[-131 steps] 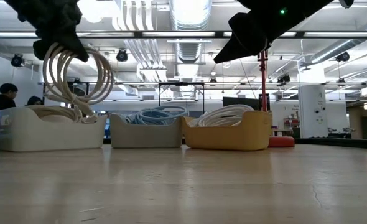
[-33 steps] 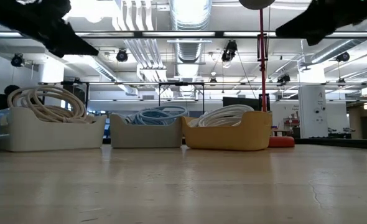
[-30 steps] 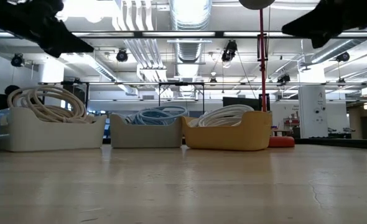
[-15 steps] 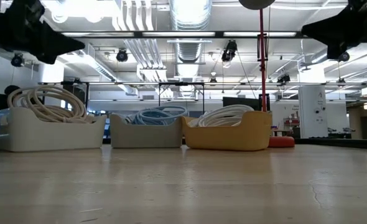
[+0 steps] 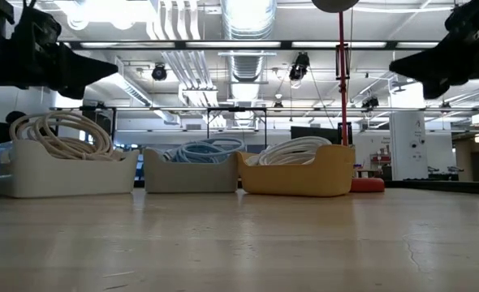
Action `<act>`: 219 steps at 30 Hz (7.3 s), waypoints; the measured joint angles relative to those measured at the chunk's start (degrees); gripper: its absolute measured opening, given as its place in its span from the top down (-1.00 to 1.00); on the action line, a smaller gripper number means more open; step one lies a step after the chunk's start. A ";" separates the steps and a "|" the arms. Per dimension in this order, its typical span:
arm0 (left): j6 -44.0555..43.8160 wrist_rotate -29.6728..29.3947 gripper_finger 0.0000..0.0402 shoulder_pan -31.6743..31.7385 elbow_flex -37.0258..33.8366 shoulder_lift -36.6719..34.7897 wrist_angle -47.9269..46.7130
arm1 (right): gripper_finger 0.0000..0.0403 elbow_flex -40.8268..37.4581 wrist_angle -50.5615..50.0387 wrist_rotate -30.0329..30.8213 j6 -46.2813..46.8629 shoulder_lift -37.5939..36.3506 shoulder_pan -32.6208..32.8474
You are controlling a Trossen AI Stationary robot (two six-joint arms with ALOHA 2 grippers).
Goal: Sort HDMI cables
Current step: Return to Home Position
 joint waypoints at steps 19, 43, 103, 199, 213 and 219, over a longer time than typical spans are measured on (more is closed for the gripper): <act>4.71 0.97 1.00 0.10 -0.10 1.47 -2.94 | 0.86 -1.18 -0.57 -21.50 -11.32 0.87 -0.02; -0.61 0.80 1.00 0.10 -0.18 1.49 -3.17 | 0.86 -1.18 -0.52 -21.35 -11.15 0.87 -0.04; -0.61 0.73 1.00 0.10 -0.20 1.50 -3.19 | 0.86 -1.18 -0.50 -21.37 -11.02 0.89 -0.02; -0.61 0.73 1.00 0.10 -0.20 1.50 -3.19 | 0.86 -1.18 -0.50 -21.35 -10.99 0.90 -0.02; -0.61 0.74 1.00 0.08 -0.20 1.50 -3.19 | 0.86 -1.17 -0.50 -21.37 -11.01 0.90 -0.02; -0.61 0.73 1.00 0.08 -0.20 1.50 -3.19 | 0.86 -1.17 -0.50 -21.36 -11.02 0.89 -0.02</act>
